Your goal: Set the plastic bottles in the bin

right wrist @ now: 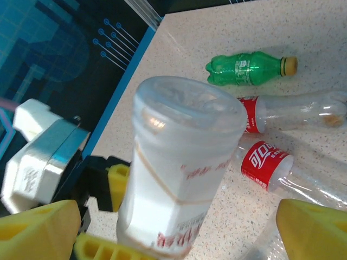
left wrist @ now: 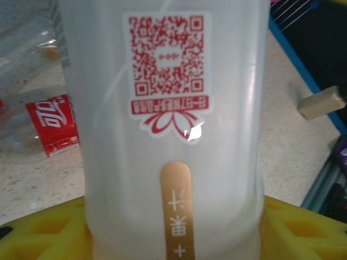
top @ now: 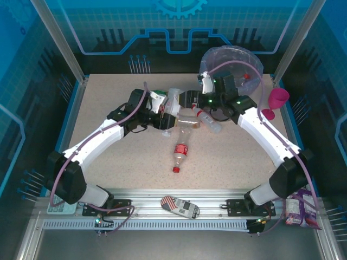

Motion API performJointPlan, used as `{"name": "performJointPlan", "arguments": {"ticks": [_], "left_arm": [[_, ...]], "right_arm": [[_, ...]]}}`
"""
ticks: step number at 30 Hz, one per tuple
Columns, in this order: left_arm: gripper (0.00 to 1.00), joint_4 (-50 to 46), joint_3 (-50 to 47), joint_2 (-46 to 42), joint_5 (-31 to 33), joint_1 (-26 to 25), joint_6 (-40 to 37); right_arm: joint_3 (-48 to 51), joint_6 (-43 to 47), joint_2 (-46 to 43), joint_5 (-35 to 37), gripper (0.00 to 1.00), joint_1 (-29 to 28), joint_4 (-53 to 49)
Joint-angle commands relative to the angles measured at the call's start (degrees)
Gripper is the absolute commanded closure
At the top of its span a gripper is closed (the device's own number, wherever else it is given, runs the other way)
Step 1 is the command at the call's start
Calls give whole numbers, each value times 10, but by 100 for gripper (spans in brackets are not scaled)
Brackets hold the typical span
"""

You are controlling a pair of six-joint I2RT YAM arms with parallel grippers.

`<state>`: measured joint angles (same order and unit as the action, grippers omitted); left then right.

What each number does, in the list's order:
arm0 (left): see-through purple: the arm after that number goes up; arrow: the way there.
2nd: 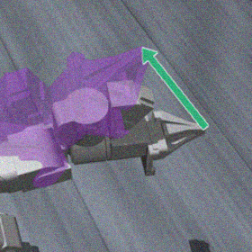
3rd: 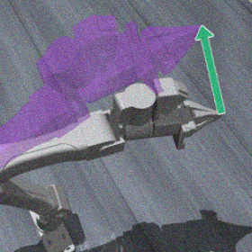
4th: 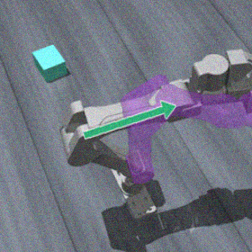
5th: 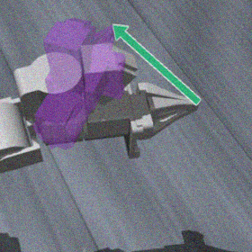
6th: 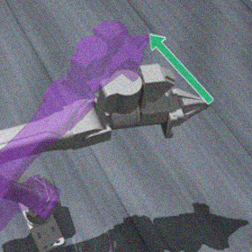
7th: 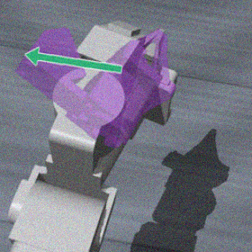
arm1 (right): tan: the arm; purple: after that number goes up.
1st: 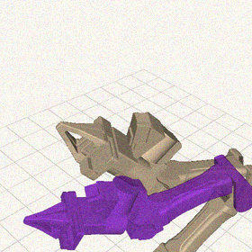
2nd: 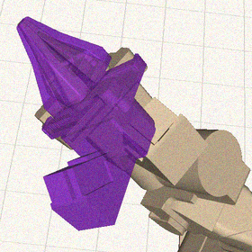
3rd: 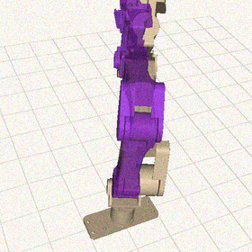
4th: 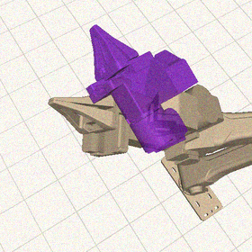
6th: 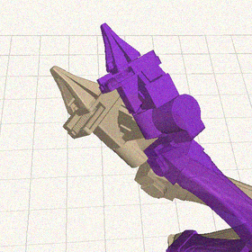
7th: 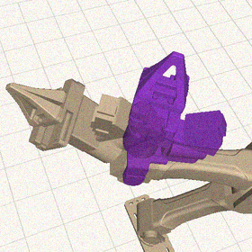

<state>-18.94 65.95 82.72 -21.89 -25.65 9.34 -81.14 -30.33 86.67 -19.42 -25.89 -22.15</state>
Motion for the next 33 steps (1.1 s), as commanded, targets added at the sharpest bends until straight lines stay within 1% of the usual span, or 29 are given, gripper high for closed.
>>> {"name": "performJointPlan", "arguments": {"ticks": [1, 6, 11, 13, 18, 20, 22, 23, 25, 27, 28, 29, 33], "left_arm": [[41, 63, -24, -20, -60, 0, 28], [41, 78, -33, -17, -74, 0, 32], [41, 95, -33, -14, -93, 0, 36], [41, 98, -34, -13, -96, 0, 36], [42, 102, -37, -14, -103, 0, 39], [42, 99, -38, -15, -99, 0, 39], [40, 101, -38, -14, -95, 0, 42], [37, 102, -38, -14, -92, 0, 44], [23, 103, -36, -14, -90, 1, 50], [8, 121, -41, -23, -100, 6, 66], [3, 129, -44, -30, -106, 10, 73], [1, 134, -47, -38, -112, 14, 77], [1, 125, -62, -69, -128, 33, 84]], "right_arm": [[-16, -21, 25, -14, 6, -8, 49], [-11, -49, 59, -47, 7, -8, 102], [-14, -55, 85, -47, 9, -8, 107], [-16, -57, 89, -45, 13, -7, 108], [-11, -68, 88, -47, 30, -4, 113], [-10, -67, 85, -46, 33, -3, 112], [-12, -66, 83, -47, 35, -2, 111], [-14, -64, 82, -47, 35, -1, 109], [-23, -58, 82, -49, 36, 0, 103], [-41, -45, 81, -48, 37, 3, 88], [-50, -39, 79, -46, 37, 4, 81], [-61, -31, 77, -43, 38, 7, 74], [-116, 5, 68, -33, 40, 24, 44]]}}
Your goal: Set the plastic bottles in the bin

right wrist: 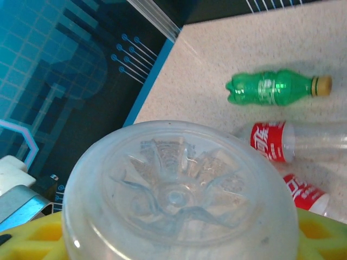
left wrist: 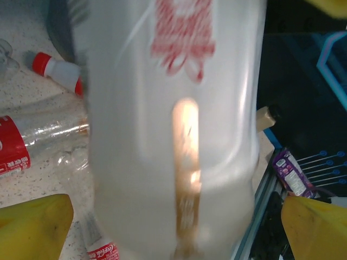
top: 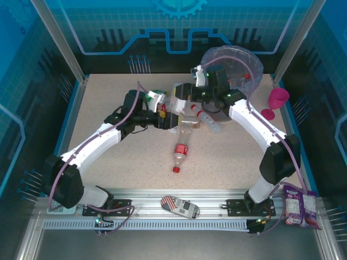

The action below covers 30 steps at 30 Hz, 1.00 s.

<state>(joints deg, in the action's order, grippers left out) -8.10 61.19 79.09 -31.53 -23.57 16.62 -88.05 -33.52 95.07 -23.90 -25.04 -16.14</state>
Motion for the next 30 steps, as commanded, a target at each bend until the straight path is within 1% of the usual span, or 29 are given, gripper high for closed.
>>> {"name": "performJointPlan", "arguments": {"ticks": [1, 5, 8, 11, 14, 17, 19, 21, 23, 25, 28, 30], "left_arm": [[1, 15, -20, -39, -33, 17, 14], [1, -12, -39, -53, -18, 27, 17], [1, -57, -36, -37, 22, 24, 12], [5, -105, -19, -9, 68, 12, 3], [5, -139, 3, 20, 102, -8, -9], [6, -150, 15, 42, 110, -21, -12], [6, -155, 19, 54, 119, -30, -14], [7, -172, 29, 69, 142, -44, -23], [7, -208, 49, 91, 180, -62, -42], [7, -228, 61, 108, 199, -78, -53], [7, -230, 66, 123, 201, -95, -54], [7, -231, 70, 132, 205, -104, -54]], "right_arm": [[-63, 47, -17, 15, 40, 19, -24], [-141, 92, -23, 40, 42, 45, -60], [-192, 116, -28, 67, 43, 72, -76], [-221, 125, -38, 99, 44, 106, -73], [-219, 115, -53, 126, 45, 151, -41], [-204, 95, -68, 142, 46, 197, 0], [-192, 86, -75, 152, 47, 221, 25], [-180, 86, -73, 172, 48, 239, 45], [-177, 97, -64, 194, 48, 249, 48], [-179, 106, -48, 215, 49, 255, 47], [-184, 112, -16, 224, 49, 259, 47], [-190, 109, 6, 215, 49, 259, 46]]}}
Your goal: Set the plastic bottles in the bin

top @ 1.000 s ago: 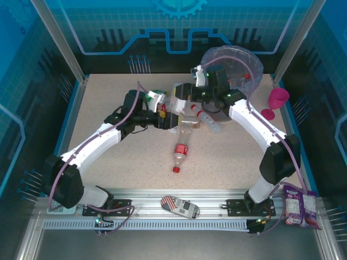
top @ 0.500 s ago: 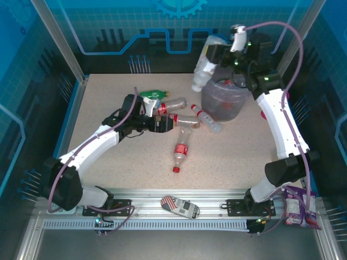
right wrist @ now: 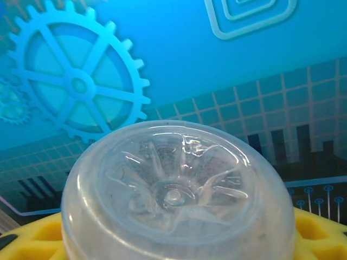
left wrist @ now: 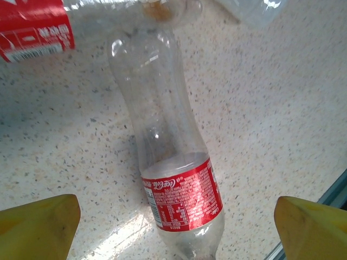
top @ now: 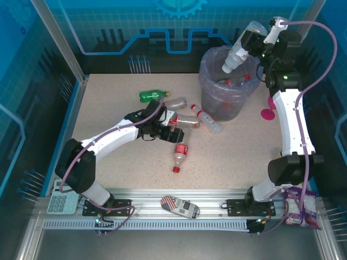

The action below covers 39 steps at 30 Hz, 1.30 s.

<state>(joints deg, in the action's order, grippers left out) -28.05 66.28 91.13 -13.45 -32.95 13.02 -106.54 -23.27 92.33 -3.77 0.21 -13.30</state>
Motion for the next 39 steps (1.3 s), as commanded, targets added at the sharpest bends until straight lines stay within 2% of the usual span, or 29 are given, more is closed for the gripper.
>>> {"name": "performJointPlan", "arguments": {"ticks": [1, 9, 25, 31, 39], "left_arm": [[7, -33, 22, 16, 28, -15, -18], [7, -53, 37, 51, 51, -40, -28], [7, -54, 47, 91, 57, -53, -40], [7, -57, 47, 95, 60, -53, -43], [7, -58, 51, 96, 61, -53, -45]], "right_arm": [[-7, 2, 44, 6, 49, 6, 18], [-25, -7, 119, -36, 50, -13, 15], [-42, 13, 186, -40, 51, -44, -33], [-46, 9, 193, -48, 51, -46, -40], [-125, 30, 181, -39, 51, -34, -71]]}}
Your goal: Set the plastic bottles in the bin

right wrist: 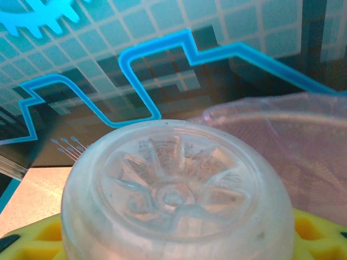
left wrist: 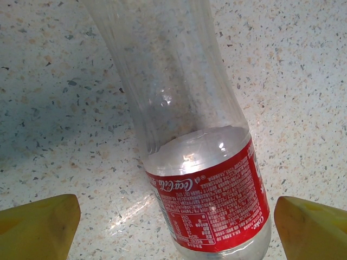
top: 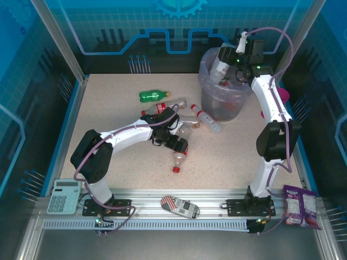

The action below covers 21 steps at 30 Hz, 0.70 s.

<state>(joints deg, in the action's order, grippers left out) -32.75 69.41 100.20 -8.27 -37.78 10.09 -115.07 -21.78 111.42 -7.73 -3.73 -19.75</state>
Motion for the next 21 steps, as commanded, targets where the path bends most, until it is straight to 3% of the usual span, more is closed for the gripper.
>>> {"name": "performJointPlan", "arguments": {"ticks": [1, 12, 21], "left_arm": [[7, -11, 20, 6, 10, -5, -16], [7, -15, 22, 10, 12, -5, -22], [7, -17, 29, 17, 8, -5, -24]], "right_arm": [[-45, 17, -13, 4, 51, 10, -8], [-38, 69, -28, 26, 50, 33, -111], [-51, 59, 10, -20, 48, 38, -199]]}}
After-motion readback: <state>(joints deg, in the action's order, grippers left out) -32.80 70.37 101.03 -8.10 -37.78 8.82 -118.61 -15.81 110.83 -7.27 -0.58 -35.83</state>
